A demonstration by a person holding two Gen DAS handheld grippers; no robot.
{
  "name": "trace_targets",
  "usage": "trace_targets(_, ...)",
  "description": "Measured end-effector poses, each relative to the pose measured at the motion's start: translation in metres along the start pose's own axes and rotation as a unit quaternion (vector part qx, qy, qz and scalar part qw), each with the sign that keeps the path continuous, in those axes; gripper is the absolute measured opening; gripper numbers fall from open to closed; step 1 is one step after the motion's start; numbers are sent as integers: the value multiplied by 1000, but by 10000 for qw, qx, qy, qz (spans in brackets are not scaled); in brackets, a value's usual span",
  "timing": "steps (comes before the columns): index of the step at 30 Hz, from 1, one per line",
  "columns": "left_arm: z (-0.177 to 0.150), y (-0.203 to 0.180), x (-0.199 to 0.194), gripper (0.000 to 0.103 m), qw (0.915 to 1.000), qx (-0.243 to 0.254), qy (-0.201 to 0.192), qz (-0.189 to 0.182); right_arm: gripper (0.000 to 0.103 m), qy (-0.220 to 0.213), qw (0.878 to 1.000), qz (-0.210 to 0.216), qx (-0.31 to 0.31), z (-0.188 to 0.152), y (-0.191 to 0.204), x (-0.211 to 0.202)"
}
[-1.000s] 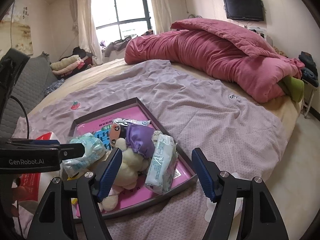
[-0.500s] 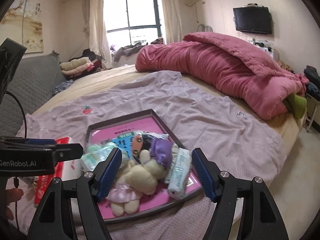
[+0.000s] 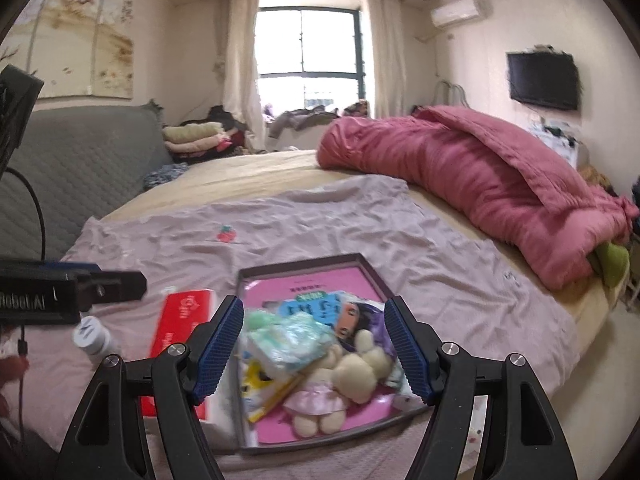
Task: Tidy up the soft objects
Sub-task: 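Move both open tools away from the tray toward the scrunchie and sponge, then grasp the leopard scrunchie with the right tool while the left tool grasps the orange sponge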
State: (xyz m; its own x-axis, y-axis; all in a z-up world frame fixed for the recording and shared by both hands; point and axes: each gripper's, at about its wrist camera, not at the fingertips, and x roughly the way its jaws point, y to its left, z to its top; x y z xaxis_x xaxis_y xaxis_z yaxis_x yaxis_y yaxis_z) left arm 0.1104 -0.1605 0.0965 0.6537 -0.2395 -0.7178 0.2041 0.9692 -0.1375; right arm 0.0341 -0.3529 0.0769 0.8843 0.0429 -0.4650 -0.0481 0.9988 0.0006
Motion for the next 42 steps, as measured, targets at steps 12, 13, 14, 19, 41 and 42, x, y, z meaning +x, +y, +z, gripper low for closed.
trace_targets(12,-32,156,-45,70,9911,-864,48,1009,75,219,9808,1290,-1443,-6,126,-18)
trace_targets(13,-37,166,-44,70,9896,-958,84,1067,75,289,9785,1357,-1523,-9,135,-15)
trace_targets(14,-43,179,-41,70,9881,-1066,148,1098,75,422,9746,1455,-1647,-14,150,-12)
trace_targets(19,-75,225,-11,70,9819,-1422,561,1121,75,901,9633,1652,-1916,-37,193,10)
trace_targets(41,-97,239,119,71,9878,-1015,1182,-80,75,1763,9319,506,-3130,-114,251,115)
trace_targets(42,-96,239,121,71,9876,-1033,1177,-137,74,1816,9293,436,-3187,-117,252,120)
